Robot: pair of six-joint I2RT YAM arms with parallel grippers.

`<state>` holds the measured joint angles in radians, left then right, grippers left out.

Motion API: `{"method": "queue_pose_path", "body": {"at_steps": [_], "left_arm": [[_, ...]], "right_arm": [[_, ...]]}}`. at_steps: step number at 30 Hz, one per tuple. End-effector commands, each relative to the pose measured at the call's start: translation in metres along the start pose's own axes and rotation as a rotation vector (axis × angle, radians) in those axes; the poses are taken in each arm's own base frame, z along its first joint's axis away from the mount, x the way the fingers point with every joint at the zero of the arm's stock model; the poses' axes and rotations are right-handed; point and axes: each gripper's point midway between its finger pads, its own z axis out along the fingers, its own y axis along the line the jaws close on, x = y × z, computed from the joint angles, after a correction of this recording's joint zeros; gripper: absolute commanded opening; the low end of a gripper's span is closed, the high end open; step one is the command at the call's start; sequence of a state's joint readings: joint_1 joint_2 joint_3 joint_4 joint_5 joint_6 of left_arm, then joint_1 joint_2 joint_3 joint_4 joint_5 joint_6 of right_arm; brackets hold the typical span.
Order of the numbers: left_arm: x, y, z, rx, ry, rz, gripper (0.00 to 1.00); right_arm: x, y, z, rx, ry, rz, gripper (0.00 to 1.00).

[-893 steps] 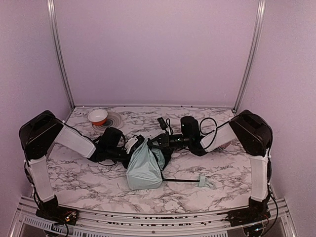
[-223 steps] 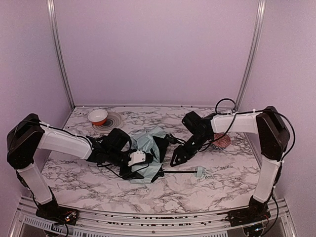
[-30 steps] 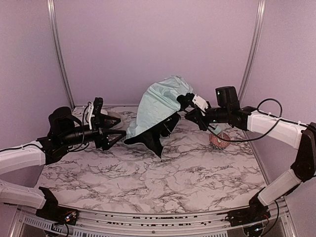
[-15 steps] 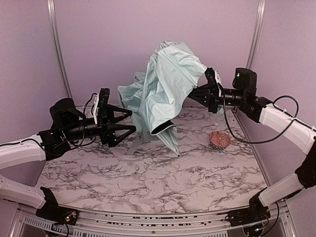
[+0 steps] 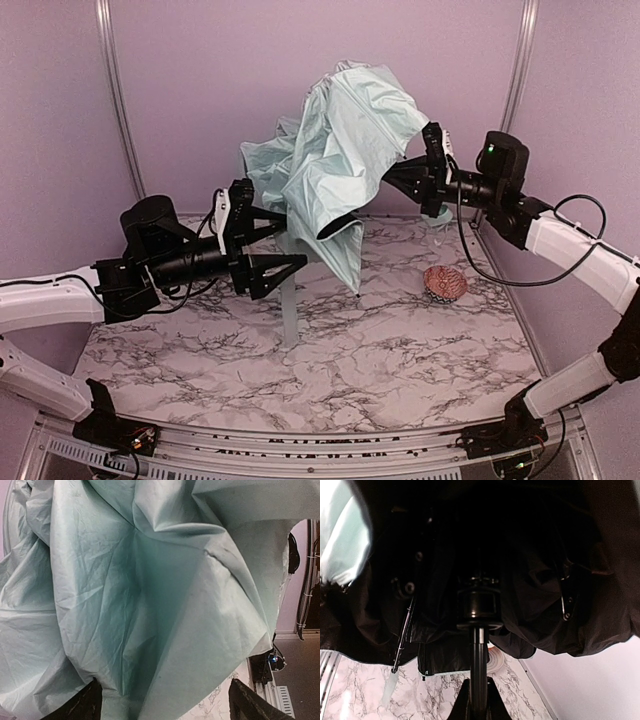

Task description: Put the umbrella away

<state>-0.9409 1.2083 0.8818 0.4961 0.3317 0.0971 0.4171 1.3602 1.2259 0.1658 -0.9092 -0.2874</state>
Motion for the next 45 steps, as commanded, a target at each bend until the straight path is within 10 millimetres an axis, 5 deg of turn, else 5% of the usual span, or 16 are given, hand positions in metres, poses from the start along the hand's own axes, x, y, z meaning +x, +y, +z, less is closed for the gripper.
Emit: {"method": "queue_pose_path", "body": {"at_steps": [1, 5, 10, 15, 20, 26, 28, 31, 37, 45], "left_arm": [[-0.014, -0.010, 0.006, 0.040, -0.066, 0.082, 0.81], [-0.014, 0.006, 0.013, -0.041, -0.072, 0.093, 0.38], [-0.034, 0.017, 0.007, -0.107, -0.157, 0.121, 0.00], [-0.070, 0.029, -0.012, -0.125, -0.279, 0.124, 0.00], [-0.082, 0.026, -0.005, -0.084, -0.309, 0.112, 0.00], [-0.080, 0.082, -0.026, -0.274, -0.406, -0.058, 0.00], [-0.074, 0.096, -0.032, -0.297, -0.420, -0.100, 0.00], [-0.053, 0.089, -0.022, -0.243, -0.366, -0.064, 0.00], [0.005, 0.089, 0.001, -0.204, -0.233, -0.077, 0.00], [0.037, 0.107, 0.014, -0.185, -0.172, -0.154, 0.04]], "right_arm": [[-0.028, -0.003, -0.003, 0.033, -0.055, -0.053, 0.00], [-0.023, 0.002, -0.001, 0.001, -0.045, -0.039, 0.00], [-0.010, 0.018, 0.002, -0.055, 0.019, -0.059, 0.00], [0.007, 0.034, 0.008, -0.071, 0.106, -0.081, 0.00], [0.002, 0.052, 0.024, -0.074, 0.105, -0.159, 0.00], [-0.001, 0.079, 0.034, -0.128, 0.099, -0.199, 0.00], [0.007, 0.093, 0.037, -0.158, 0.125, -0.209, 0.00], [0.019, 0.106, 0.038, -0.188, 0.161, -0.195, 0.00], [0.022, 0.105, 0.036, -0.176, 0.170, -0.217, 0.00], [0.027, 0.091, 0.029, -0.204, 0.174, -0.154, 0.00]]}}
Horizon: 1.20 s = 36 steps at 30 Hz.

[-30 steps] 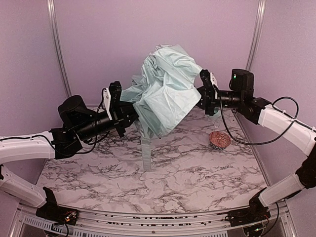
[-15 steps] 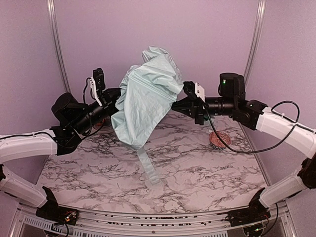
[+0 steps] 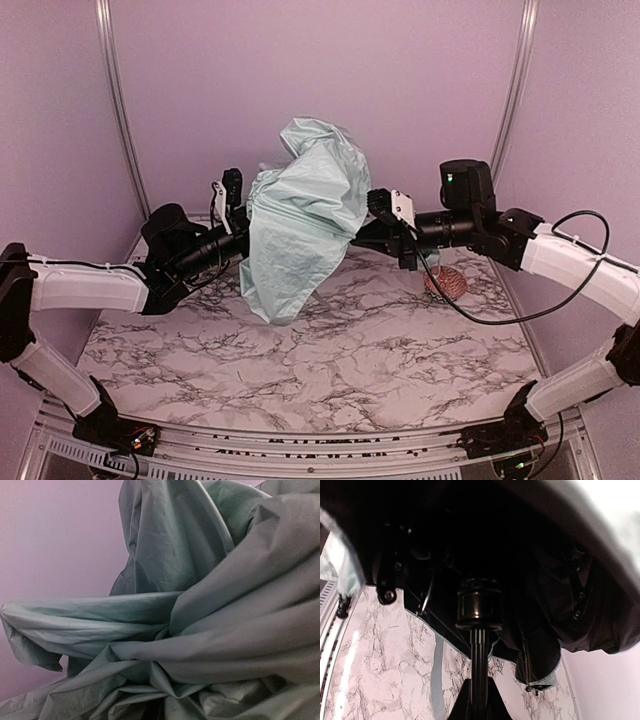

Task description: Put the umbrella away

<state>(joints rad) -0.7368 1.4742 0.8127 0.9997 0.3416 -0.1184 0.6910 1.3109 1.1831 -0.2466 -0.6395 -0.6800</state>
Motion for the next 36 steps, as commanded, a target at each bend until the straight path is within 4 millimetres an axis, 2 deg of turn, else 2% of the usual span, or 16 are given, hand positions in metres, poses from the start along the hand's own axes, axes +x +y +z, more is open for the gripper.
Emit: {"method": "queue_pose_path", "body": {"at_steps": [1, 5, 7, 10, 16, 19, 23, 26, 29, 32, 36], "left_arm": [[0.005, 0.009, 0.007, 0.005, -0.003, -0.032, 0.07], [0.026, 0.009, 0.002, 0.002, 0.049, -0.037, 0.19], [0.040, 0.012, -0.001, -0.011, 0.091, -0.038, 0.41], [0.052, 0.010, -0.008, -0.014, 0.136, -0.028, 0.64], [0.057, 0.006, -0.033, -0.038, 0.181, 0.045, 0.88], [0.056, -0.007, -0.044, 0.021, 0.197, 0.074, 0.99], [0.061, -0.036, -0.059, 0.169, 0.222, 0.074, 0.99], [0.070, -0.047, -0.069, 0.218, 0.249, 0.047, 0.99], [0.094, -0.048, -0.081, 0.215, 0.307, 0.042, 0.99], [0.125, -0.041, -0.089, 0.190, 0.378, 0.050, 0.94], [0.139, -0.039, -0.079, 0.220, 0.406, 0.089, 0.87]], "right_arm": [[-0.024, -0.015, -0.016, -0.034, -0.109, -0.004, 0.00], [-0.007, -0.032, -0.026, 0.027, -0.080, 0.011, 0.00], [-0.003, -0.041, -0.031, 0.062, -0.089, 0.028, 0.00], [0.001, -0.054, -0.040, 0.107, -0.107, 0.052, 0.00], [0.001, -0.074, -0.049, 0.159, -0.105, 0.055, 0.00], [0.004, -0.084, -0.052, 0.184, -0.088, 0.057, 0.00], [0.000, -0.090, -0.055, 0.200, -0.085, 0.037, 0.00], [-0.004, -0.094, -0.056, 0.206, -0.081, 0.025, 0.00], [-0.014, -0.098, -0.059, 0.203, -0.090, 0.005, 0.00], [-0.028, -0.098, -0.061, 0.172, -0.120, -0.013, 0.00], [-0.046, -0.094, -0.062, 0.093, -0.175, -0.018, 0.00]]}}
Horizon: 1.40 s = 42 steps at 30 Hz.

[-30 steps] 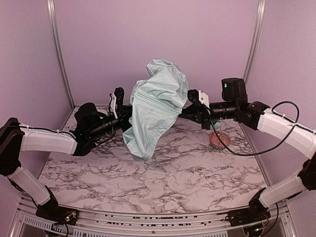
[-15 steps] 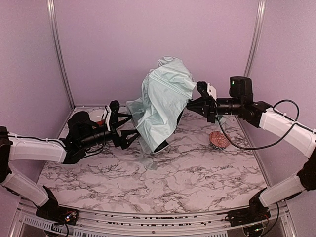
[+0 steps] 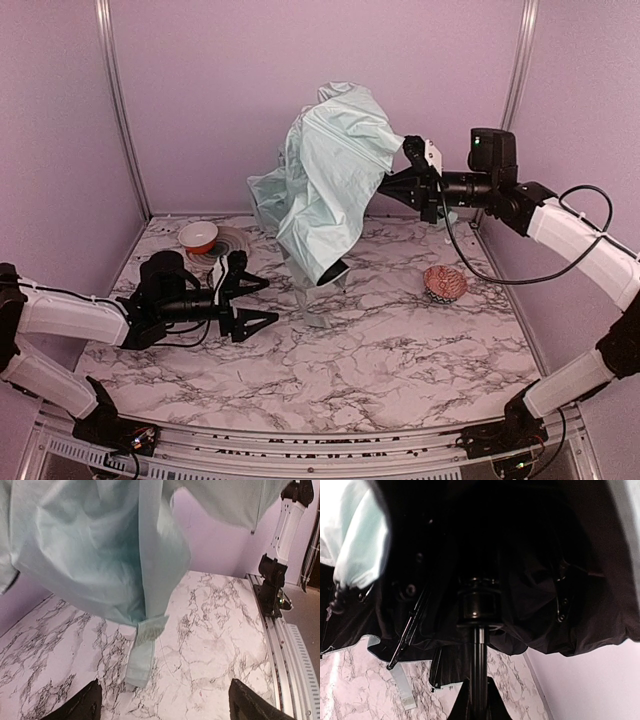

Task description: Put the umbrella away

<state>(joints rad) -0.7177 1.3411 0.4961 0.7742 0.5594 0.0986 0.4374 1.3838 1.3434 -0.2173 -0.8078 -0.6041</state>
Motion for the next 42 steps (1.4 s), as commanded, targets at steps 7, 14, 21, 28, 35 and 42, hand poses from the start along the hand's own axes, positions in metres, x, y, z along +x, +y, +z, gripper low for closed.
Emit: {"method": "queue_pose_path", "body": {"at_steps": [7, 14, 21, 28, 35, 42], "left_arm": [[0.002, 0.001, 0.041, 0.092, 0.025, 0.104, 0.90], [0.012, -0.008, 0.053, 0.139, 0.040, 0.094, 0.67], [0.014, -0.018, 0.045, 0.180, 0.042, 0.059, 0.00], [0.025, 0.045, 0.042, -0.050, 0.081, 0.137, 0.00], [0.007, 0.108, 0.060, -0.173, 0.073, 0.292, 0.00], [0.004, 0.122, 0.073, -0.160, 0.065, 0.352, 0.00]], "right_arm": [[-0.061, -0.006, -0.012, -0.054, -0.160, -0.055, 0.00], [-0.067, -0.005, -0.015, -0.056, -0.176, -0.058, 0.00], [-0.068, -0.001, -0.016, -0.085, -0.170, -0.042, 0.00], [-0.059, 0.028, -0.012, -0.122, -0.095, -0.064, 0.00], [-0.012, 0.119, 0.014, -0.271, 0.046, -0.070, 0.00], [0.049, 0.208, 0.032, -0.405, 0.197, -0.131, 0.00]]}}
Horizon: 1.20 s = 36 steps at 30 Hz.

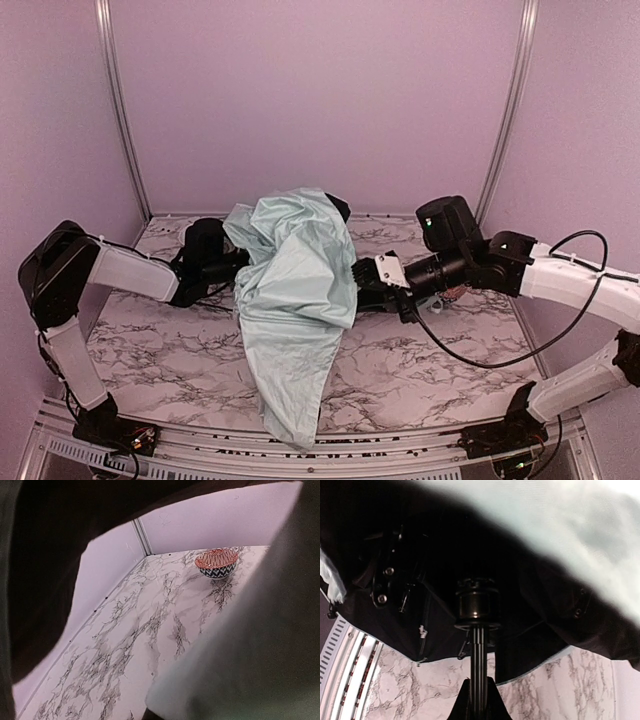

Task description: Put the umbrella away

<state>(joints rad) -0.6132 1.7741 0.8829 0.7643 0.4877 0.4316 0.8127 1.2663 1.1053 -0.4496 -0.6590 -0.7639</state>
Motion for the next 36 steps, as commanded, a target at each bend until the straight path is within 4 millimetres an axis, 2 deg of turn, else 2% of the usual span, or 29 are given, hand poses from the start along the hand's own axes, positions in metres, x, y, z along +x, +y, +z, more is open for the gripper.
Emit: {"method": "queue_pose_path", "body": {"at_steps": [1, 4, 8, 12, 16, 20, 22, 27, 28, 29, 31, 34, 36], "left_arm": [[-0.004, 0.008, 0.008, -0.002, -0.019, 0.066, 0.00], [-0.003, 0.008, 0.010, 0.005, -0.021, 0.075, 0.00], [0.004, 0.002, 0.010, 0.024, -0.010, 0.086, 0.00], [0.025, 0.002, 0.012, -0.002, 0.044, 0.133, 0.01], [0.037, 0.020, 0.021, -0.077, 0.091, 0.149, 0.00], [0.033, 0.035, 0.034, -0.109, 0.083, 0.147, 0.00], [0.038, 0.035, 0.038, -0.103, 0.089, 0.135, 0.01], [0.053, 0.039, 0.041, -0.124, 0.125, 0.124, 0.03], [0.054, 0.042, 0.041, -0.142, 0.133, 0.121, 0.05], [0.055, 0.047, 0.040, -0.166, 0.143, 0.123, 0.13], [0.056, 0.066, 0.037, -0.257, 0.174, 0.125, 0.36], [0.058, 0.109, 0.028, -0.444, 0.224, 0.089, 0.64], [0.060, 0.141, 0.015, -0.588, 0.253, 0.052, 0.78]], "right_arm": [[0.020, 0.034, 0.025, -0.041, 0.069, -0.077, 0.00], [0.049, 0.058, 0.045, -0.091, 0.136, -0.091, 0.00], [0.080, 0.075, 0.066, -0.130, 0.193, -0.082, 0.00], [0.106, 0.075, 0.081, -0.120, 0.244, -0.091, 0.00], [0.130, 0.072, 0.095, -0.123, 0.312, -0.095, 0.00], [0.136, 0.060, 0.102, -0.107, 0.338, -0.107, 0.00], [0.141, 0.058, 0.102, -0.105, 0.353, -0.127, 0.00], [0.161, 0.071, 0.106, -0.151, 0.396, -0.104, 0.00], [0.161, 0.073, 0.106, -0.155, 0.389, -0.093, 0.00], [0.161, 0.074, 0.106, -0.158, 0.385, -0.085, 0.00], [0.162, 0.073, 0.105, -0.154, 0.385, -0.062, 0.00], [0.169, 0.071, 0.104, -0.145, 0.404, -0.028, 0.00], [0.176, 0.070, 0.102, -0.137, 0.423, -0.011, 0.00]]}}
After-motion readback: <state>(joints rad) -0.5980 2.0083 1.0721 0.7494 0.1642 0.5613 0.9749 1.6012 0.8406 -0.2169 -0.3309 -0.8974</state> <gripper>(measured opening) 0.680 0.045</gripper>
